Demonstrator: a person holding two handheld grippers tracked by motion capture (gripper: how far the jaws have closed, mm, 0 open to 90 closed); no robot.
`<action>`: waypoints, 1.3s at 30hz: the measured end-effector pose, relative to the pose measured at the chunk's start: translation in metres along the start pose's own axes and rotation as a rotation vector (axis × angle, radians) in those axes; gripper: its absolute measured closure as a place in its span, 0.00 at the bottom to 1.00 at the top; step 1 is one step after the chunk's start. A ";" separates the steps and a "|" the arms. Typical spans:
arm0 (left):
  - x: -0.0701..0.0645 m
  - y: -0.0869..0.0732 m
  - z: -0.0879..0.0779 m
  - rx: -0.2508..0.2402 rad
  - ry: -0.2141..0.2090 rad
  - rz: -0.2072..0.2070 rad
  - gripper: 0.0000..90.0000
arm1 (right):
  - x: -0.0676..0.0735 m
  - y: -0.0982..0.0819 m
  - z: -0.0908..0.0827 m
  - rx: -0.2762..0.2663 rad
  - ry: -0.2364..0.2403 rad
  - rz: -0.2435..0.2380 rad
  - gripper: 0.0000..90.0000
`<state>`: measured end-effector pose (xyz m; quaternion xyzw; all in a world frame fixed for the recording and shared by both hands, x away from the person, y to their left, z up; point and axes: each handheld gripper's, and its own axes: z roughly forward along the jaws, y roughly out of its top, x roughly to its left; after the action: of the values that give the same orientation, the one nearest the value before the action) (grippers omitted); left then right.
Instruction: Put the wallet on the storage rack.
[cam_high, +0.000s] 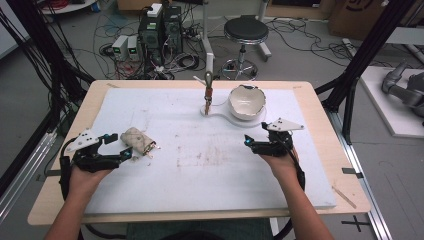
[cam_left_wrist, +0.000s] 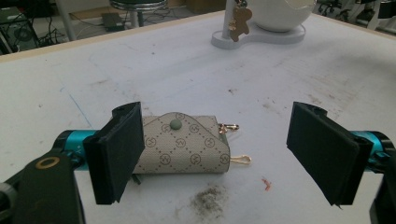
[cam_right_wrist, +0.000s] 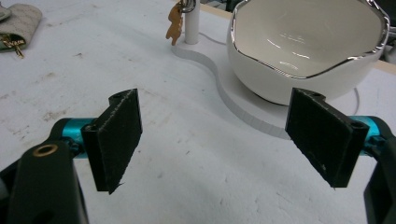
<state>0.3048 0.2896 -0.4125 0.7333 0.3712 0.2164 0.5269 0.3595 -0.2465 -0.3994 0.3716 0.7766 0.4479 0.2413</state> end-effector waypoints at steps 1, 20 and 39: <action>0.000 0.000 -0.001 0.001 0.003 0.004 0.21 | 0.000 0.000 0.000 0.000 0.000 0.000 0.21; 0.003 -0.021 -0.052 -0.005 0.093 -0.027 0.21 | 0.047 0.046 0.051 0.006 0.103 -0.090 0.21; 0.003 -0.028 -0.070 -0.008 0.116 -0.030 0.21 | 0.128 0.099 0.128 0.061 0.266 -0.201 0.21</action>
<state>0.2476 0.3397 -0.4146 0.7119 0.4110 0.2521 0.5105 0.4085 -0.0471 -0.3800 0.2369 0.8482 0.4428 0.1685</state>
